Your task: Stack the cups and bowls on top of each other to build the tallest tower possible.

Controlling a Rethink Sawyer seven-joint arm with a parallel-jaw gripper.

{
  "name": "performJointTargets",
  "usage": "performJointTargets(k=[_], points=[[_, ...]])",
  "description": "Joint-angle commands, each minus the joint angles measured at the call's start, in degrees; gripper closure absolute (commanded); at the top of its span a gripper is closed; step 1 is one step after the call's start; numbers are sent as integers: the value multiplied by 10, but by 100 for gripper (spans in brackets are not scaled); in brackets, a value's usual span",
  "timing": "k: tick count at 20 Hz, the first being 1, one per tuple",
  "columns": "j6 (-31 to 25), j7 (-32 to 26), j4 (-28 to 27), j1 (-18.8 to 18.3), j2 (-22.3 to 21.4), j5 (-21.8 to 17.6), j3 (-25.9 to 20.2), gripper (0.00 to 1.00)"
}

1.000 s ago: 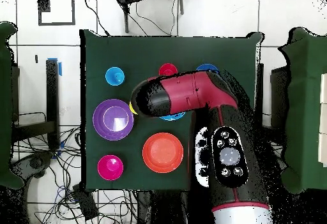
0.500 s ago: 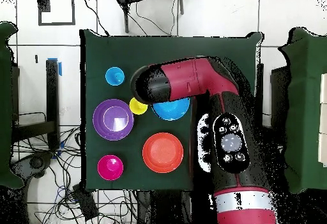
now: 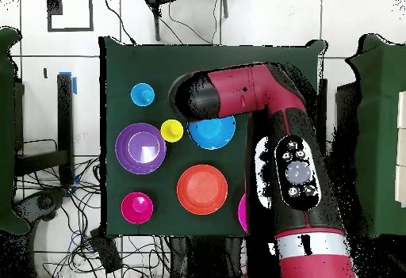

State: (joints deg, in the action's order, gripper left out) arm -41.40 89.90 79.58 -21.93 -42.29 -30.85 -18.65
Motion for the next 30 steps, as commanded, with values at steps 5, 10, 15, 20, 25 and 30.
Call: performJointTargets(k=[5, 10, 15, 20, 25, 30], points=[[-39, -143, -30, -15, 67, -41, -52, 0], [-40, -149, -35, -19, 84, -43, -58, 0], [-30, -163, -31, -31, 99, -45, -69, 0], [-15, -167, -25, -40, 111, -56, -80, 0], [-1, -163, -27, -41, 119, -72, -81, 0], [22, -153, -25, -44, 119, -84, -89, 0]])
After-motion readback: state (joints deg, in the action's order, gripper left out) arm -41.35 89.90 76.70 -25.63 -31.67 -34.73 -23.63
